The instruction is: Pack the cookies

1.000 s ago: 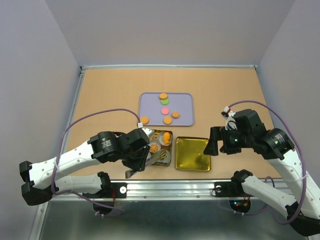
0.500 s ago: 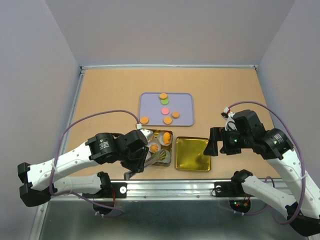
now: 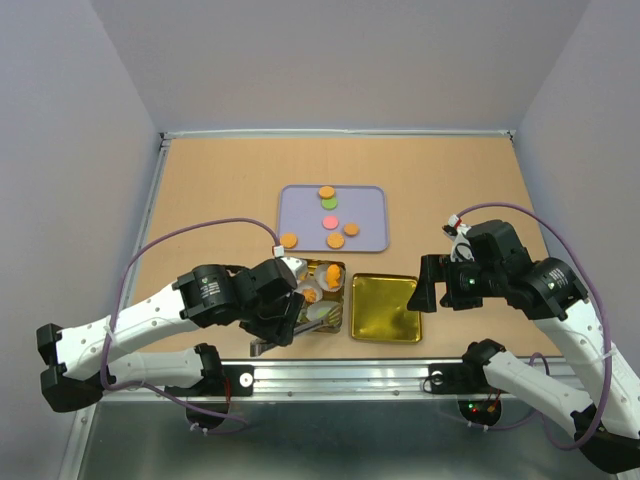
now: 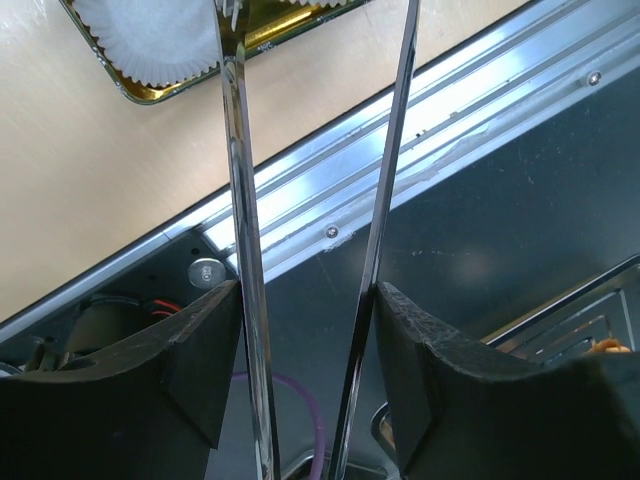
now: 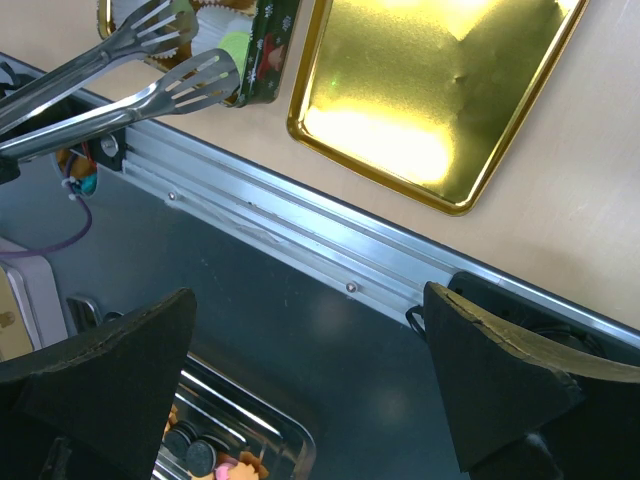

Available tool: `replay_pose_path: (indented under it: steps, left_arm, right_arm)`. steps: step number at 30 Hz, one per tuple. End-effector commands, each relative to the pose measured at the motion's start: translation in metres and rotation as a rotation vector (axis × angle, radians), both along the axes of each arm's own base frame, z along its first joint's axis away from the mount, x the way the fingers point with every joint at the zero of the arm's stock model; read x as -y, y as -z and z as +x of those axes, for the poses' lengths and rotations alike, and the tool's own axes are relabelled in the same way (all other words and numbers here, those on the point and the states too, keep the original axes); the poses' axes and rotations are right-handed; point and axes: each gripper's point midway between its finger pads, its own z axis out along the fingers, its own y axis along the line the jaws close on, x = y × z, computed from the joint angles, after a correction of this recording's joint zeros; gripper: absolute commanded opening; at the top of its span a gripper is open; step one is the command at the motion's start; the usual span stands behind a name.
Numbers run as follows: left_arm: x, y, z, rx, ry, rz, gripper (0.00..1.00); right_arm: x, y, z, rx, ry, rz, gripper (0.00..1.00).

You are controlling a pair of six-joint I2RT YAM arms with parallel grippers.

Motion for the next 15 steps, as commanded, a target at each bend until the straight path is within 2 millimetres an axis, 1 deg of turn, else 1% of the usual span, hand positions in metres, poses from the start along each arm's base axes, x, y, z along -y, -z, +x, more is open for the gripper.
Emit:
replay_pose_path:
  steps: [1, 6, 9, 11, 14, 15]
  left_arm:
    - [0.01, -0.027, 0.012, 0.075, -0.025, -0.083, 0.65]
    - [0.018, -0.048, 0.018, 0.116, -0.039, -0.141, 0.62]
    - [0.021, -0.053, 0.023, 0.133, -0.049, -0.143, 0.61]
    - [0.026, -0.061, 0.028, 0.153, -0.055, -0.164, 0.61]
    - [0.03, -0.075, 0.042, 0.216, -0.089, -0.168, 0.61]
    - [0.03, -0.081, 0.051, 0.255, -0.116, -0.165, 0.61]
  right_arm:
    - [0.0, 0.001, 0.001, 0.013, -0.001, 0.0, 1.0]
    - [-0.001, 0.001, 0.002, 0.014, -0.005, -0.001, 1.0]
    - [-0.001, 0.001, 0.003, 0.014, -0.003, -0.003, 1.0]
    - [-0.002, 0.001, 0.003, 0.013, -0.006, -0.004, 1.0]
    - [-0.002, 0.001, 0.005, 0.015, -0.004, -0.006, 1.0]
    - [-0.003, 0.0, 0.006, 0.016, -0.006, -0.005, 1.0]
